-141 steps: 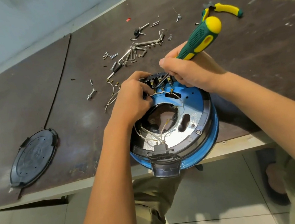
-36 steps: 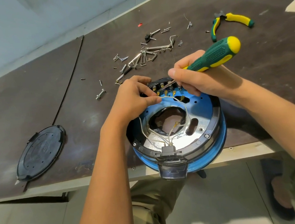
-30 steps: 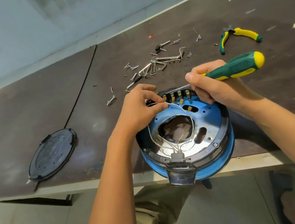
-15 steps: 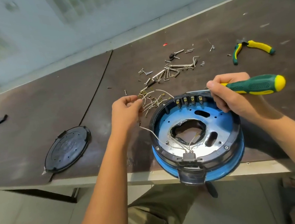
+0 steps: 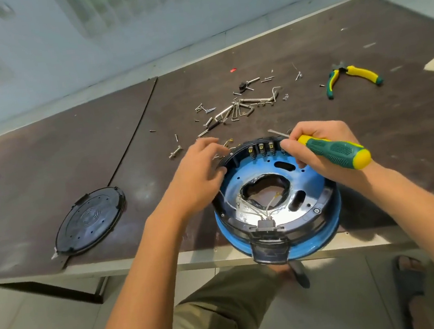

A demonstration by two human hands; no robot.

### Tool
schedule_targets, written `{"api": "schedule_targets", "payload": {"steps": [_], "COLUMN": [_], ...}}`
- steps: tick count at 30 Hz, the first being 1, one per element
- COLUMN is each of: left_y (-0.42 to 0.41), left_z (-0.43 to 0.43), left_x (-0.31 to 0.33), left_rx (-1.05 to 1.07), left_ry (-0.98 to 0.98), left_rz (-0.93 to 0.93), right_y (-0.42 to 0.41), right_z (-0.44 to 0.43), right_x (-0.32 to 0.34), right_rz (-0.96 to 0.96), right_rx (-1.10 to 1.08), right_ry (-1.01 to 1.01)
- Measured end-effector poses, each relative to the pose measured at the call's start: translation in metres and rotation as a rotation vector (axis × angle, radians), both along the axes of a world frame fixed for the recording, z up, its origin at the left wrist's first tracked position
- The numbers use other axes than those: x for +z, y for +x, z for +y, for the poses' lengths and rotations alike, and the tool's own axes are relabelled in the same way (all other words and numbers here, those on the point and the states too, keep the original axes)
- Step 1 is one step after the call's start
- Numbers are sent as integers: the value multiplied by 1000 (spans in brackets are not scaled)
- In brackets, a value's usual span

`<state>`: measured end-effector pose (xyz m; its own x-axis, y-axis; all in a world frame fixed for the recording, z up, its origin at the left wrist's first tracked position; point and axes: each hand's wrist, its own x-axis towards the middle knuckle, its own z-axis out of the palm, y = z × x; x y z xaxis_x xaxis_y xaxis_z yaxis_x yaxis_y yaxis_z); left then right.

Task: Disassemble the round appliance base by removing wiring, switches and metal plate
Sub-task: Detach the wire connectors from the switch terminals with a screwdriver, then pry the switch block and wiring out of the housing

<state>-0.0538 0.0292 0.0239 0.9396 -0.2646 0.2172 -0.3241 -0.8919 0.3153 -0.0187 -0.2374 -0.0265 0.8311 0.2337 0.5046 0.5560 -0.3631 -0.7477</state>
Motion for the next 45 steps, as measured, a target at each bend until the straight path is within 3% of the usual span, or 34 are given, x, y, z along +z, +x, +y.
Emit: {"api": "schedule_targets", "payload": {"steps": [3,8,14,19,23,28,33,36,40,45], "left_y": [0,-7,-2,18,35,30,-7,-20,-20,-14], "left_z": [-16,-32,-18,0,4,-35,-105,-120,-124,-104], "left_x": [-5,-35,-40,-31,-21,-8,-20,-35,-35,-19], "left_rx": [-30,228,165,99,54,128,49,2,-90,-302], "left_ry": [114,288,-192,-264,-154,-122,70,231,191,155], "left_rz": [52,260,230,333,291,51,339,304,319,500], "right_y": [-1,7,9,7,7,5,8,10,12,13], "right_z": [-5,-16,-16,-17,-20,-13,-13,-14,-19,-24], "right_x": [-2,-15,-21,-18,-13,-14,-19,-22,-22,-16], "right_rz": [-22,44,184,203,196,192,166,164,148,102], "right_rx": [-6,-22,65,62,30,-4,-13,0,32,100], "right_ry": [83,61,81,77,49,10,18,14,17,-20]}}
